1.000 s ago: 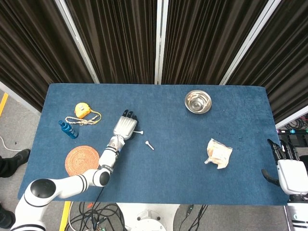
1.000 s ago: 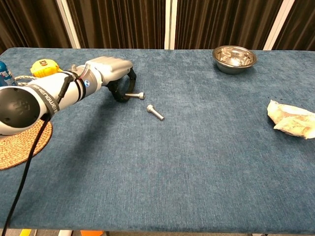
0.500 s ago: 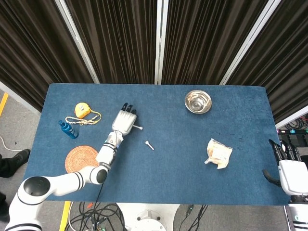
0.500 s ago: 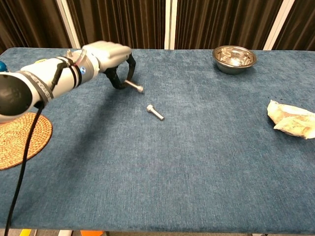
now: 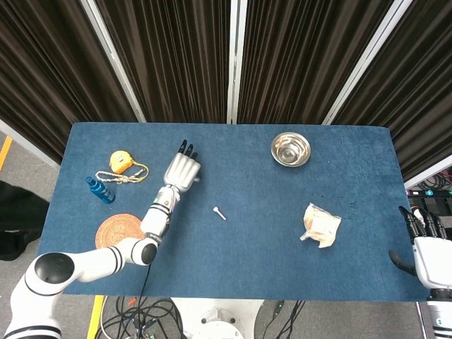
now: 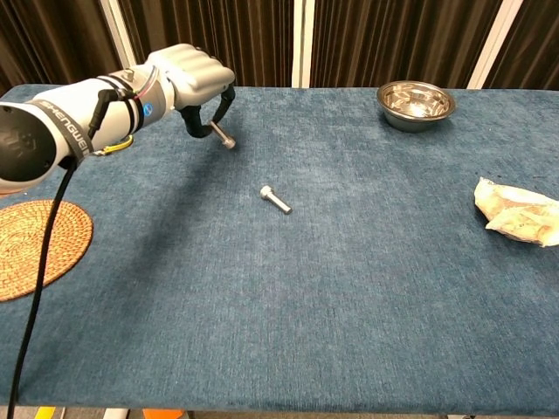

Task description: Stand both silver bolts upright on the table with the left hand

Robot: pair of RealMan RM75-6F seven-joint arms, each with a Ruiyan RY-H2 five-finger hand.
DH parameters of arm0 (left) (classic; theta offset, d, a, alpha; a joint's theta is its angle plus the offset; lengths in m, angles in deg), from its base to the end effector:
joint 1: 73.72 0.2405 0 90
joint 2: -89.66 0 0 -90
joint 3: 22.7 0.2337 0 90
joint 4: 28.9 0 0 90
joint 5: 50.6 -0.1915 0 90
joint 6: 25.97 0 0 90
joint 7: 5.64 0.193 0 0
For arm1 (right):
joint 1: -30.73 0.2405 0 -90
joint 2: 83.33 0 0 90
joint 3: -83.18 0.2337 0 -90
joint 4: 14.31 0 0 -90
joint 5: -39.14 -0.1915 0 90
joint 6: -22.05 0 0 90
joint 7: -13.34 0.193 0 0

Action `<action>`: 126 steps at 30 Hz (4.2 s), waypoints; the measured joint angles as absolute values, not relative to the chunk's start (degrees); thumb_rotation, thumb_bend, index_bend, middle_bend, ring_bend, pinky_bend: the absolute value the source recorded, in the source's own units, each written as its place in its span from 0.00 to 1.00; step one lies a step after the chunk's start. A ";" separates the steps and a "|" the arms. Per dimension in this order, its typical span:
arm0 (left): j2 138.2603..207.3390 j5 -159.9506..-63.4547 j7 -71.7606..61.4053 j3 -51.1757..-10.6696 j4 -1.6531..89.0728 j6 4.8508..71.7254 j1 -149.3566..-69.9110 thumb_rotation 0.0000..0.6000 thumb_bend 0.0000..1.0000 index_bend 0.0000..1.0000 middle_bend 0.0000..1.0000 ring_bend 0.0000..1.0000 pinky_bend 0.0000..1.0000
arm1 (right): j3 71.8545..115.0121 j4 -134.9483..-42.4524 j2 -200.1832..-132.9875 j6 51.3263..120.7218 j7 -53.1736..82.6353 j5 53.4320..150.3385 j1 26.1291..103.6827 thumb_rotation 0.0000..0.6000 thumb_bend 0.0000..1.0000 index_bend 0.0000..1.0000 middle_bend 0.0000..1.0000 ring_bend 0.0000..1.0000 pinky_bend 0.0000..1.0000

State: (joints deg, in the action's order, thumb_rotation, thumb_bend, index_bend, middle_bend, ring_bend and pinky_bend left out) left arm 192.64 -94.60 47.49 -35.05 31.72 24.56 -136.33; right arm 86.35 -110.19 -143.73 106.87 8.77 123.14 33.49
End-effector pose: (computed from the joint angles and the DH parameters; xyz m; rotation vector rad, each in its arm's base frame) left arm -0.0639 0.4460 -0.0566 -1.9075 -0.3987 -0.5313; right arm -0.2902 -0.2167 0.1822 1.3647 -0.8760 0.8031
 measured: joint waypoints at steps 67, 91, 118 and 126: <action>188.34 -119.08 18.31 -30.73 49.41 22.24 -132.62 1.00 0.36 0.41 0.19 0.02 0.03 | 85.77 -110.12 -143.80 108.72 9.70 124.67 31.99 1.00 0.15 0.08 0.20 0.00 0.01; 198.13 -125.59 9.77 -29.54 31.48 20.83 -131.49 1.00 0.36 0.49 0.20 0.02 0.03 | 85.75 -110.66 -143.63 109.09 9.29 124.88 31.48 1.00 0.15 0.08 0.21 0.00 0.01; 195.72 -122.13 -5.19 -33.80 36.88 18.32 -128.47 1.00 0.45 0.53 0.23 0.02 0.03 | 85.60 -111.22 -143.54 110.19 8.90 125.57 30.71 1.00 0.15 0.08 0.21 0.00 0.01; 194.38 -119.92 -12.10 -35.59 38.28 15.48 -127.64 1.00 0.43 0.49 0.23 0.02 0.03 | 85.39 -111.62 -143.42 111.19 8.58 126.10 30.08 1.00 0.15 0.08 0.21 0.00 0.01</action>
State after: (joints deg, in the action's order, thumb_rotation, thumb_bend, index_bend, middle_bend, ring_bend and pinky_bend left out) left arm 194.38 -119.92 -12.10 -35.59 38.28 15.48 -127.64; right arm 85.39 -111.62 -143.42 111.19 8.58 126.10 30.08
